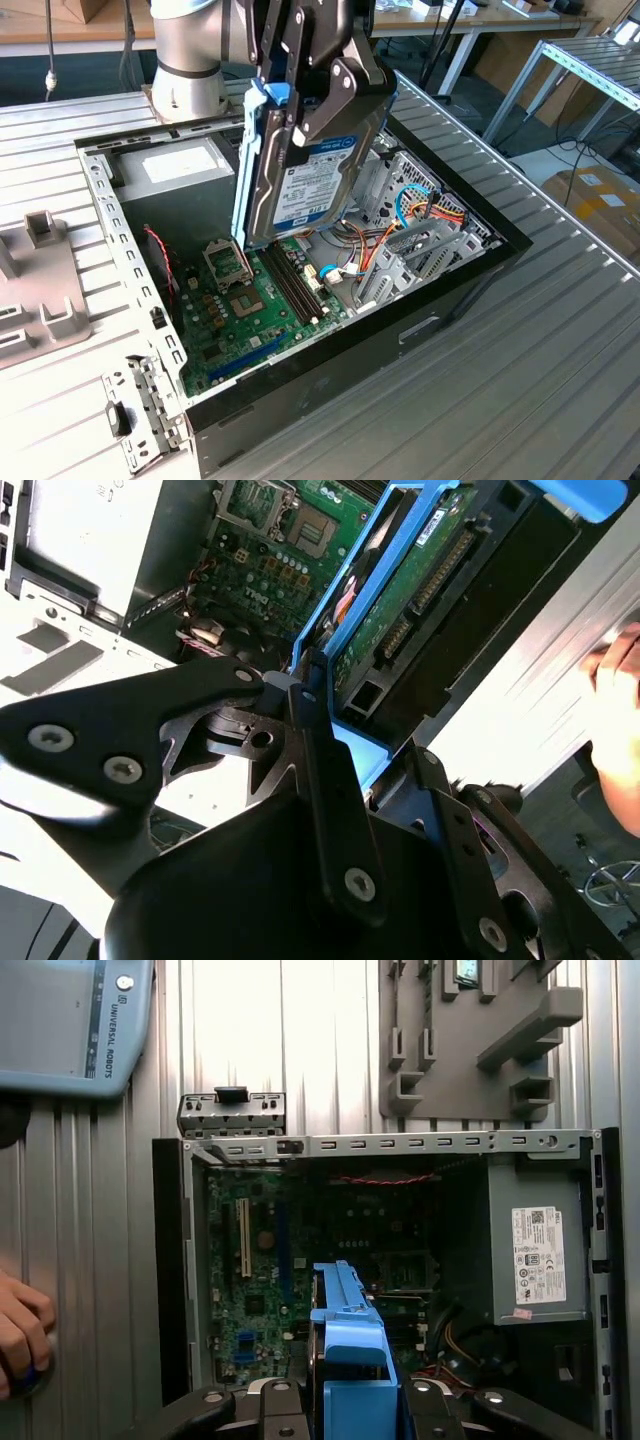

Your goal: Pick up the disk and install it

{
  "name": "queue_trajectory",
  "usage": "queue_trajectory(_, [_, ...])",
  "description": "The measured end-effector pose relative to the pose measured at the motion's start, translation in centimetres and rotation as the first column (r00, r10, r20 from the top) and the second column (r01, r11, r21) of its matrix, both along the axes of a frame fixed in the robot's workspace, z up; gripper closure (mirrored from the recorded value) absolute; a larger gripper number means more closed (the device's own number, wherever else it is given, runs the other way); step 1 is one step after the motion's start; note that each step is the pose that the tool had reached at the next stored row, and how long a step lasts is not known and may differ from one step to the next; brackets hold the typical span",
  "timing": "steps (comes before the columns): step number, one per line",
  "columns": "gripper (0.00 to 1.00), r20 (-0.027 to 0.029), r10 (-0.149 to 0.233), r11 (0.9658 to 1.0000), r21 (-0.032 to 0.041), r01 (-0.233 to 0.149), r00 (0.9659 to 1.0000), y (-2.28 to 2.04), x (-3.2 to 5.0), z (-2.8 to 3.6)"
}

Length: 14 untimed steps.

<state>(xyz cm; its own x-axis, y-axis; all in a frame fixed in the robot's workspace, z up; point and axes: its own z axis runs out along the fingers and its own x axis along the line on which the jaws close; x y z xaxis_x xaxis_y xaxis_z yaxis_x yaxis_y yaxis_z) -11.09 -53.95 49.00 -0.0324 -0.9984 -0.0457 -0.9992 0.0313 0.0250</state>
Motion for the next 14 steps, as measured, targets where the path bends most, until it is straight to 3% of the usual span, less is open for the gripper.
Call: queue_trajectory(14, [0.63, 0.0000, 0.000, 1.0000, 0.0000, 0.000, 1.0000, -1.51, 0.01, -0.09])
